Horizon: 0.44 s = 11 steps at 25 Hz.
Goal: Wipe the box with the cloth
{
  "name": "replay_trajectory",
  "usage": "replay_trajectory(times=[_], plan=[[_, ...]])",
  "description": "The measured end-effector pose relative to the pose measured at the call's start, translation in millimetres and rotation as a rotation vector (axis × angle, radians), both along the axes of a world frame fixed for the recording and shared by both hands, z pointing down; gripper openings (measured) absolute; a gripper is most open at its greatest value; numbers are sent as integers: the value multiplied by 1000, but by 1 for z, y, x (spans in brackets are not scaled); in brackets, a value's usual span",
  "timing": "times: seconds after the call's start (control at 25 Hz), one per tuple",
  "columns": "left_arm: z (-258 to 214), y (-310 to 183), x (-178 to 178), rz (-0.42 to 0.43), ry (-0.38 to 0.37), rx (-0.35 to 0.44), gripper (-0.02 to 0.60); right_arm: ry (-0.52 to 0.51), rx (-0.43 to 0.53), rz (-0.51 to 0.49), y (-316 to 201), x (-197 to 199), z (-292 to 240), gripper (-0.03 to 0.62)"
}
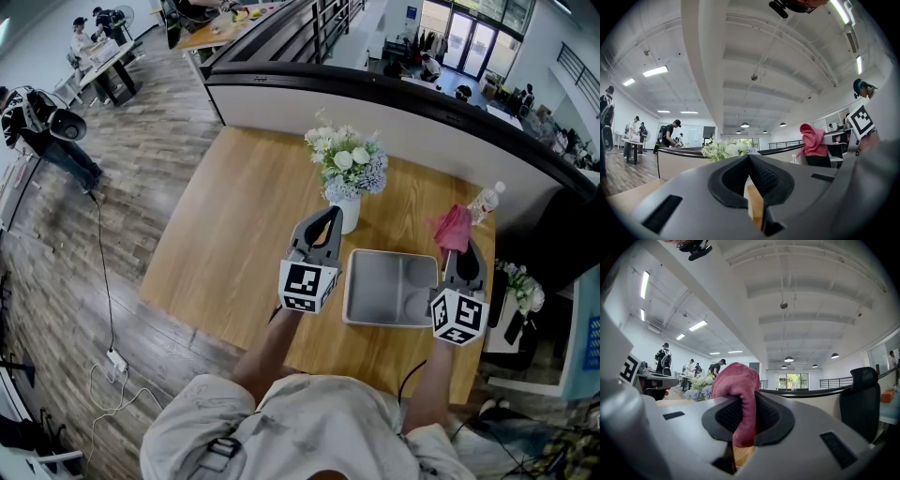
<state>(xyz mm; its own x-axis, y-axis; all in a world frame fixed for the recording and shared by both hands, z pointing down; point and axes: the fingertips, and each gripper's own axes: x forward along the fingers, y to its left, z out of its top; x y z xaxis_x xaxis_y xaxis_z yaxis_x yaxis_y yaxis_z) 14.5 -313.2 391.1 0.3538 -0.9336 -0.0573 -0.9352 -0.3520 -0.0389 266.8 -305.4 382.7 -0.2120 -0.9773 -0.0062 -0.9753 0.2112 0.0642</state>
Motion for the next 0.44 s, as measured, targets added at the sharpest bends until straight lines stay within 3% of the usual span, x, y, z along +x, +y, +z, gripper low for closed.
replay_trajectory(times=[0.44], plan=[[1, 1, -1, -4, 1, 2, 11, 8, 2, -2, 1, 0, 0, 64]])
